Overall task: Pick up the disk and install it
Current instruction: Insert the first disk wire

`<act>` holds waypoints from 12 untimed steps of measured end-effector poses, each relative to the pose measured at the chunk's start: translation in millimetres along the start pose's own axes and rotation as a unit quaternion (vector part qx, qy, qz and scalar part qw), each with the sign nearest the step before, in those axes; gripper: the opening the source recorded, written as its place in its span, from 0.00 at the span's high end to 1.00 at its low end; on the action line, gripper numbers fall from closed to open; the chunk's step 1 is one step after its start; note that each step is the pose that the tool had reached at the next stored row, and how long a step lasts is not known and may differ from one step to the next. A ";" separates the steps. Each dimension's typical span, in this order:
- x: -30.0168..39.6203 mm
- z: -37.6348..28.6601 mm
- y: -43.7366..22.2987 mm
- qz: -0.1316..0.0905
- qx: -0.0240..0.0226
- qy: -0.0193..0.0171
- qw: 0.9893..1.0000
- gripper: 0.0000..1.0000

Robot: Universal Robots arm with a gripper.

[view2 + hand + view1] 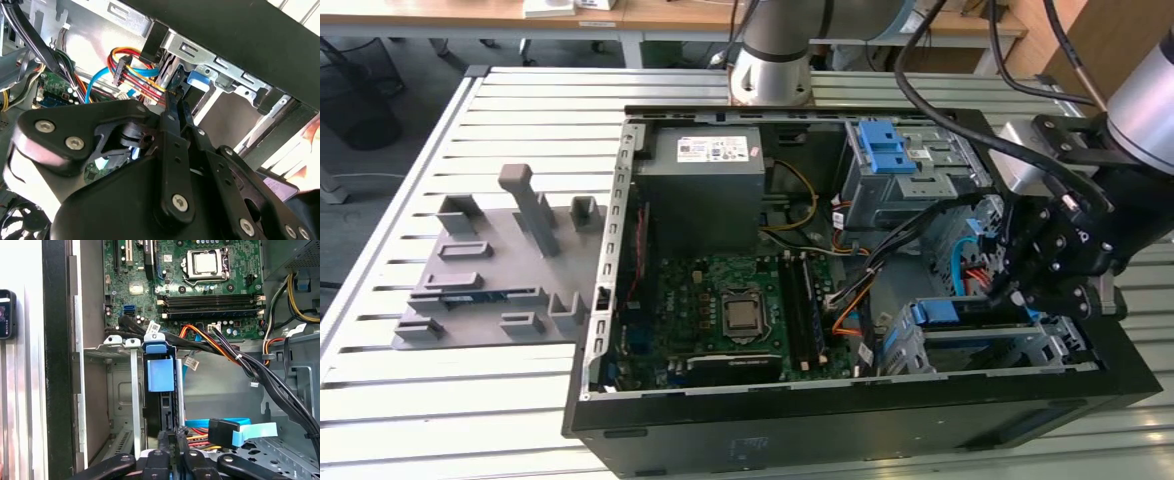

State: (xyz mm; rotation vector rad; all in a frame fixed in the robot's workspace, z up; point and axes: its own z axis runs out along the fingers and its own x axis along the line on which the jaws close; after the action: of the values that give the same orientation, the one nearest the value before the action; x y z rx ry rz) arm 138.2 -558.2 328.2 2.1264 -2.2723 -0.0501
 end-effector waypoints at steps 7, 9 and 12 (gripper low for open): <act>-0.2 -12.4 0.5 0.000 0.000 0.000 1.000 0.76; -0.7 -15.3 0.7 0.000 0.000 0.001 1.000 0.76; -0.7 -15.4 0.7 0.000 0.000 0.001 1.000 0.84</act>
State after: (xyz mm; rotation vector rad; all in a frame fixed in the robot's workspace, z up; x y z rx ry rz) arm 138.2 -557.5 343.6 2.1257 -2.2714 -0.0478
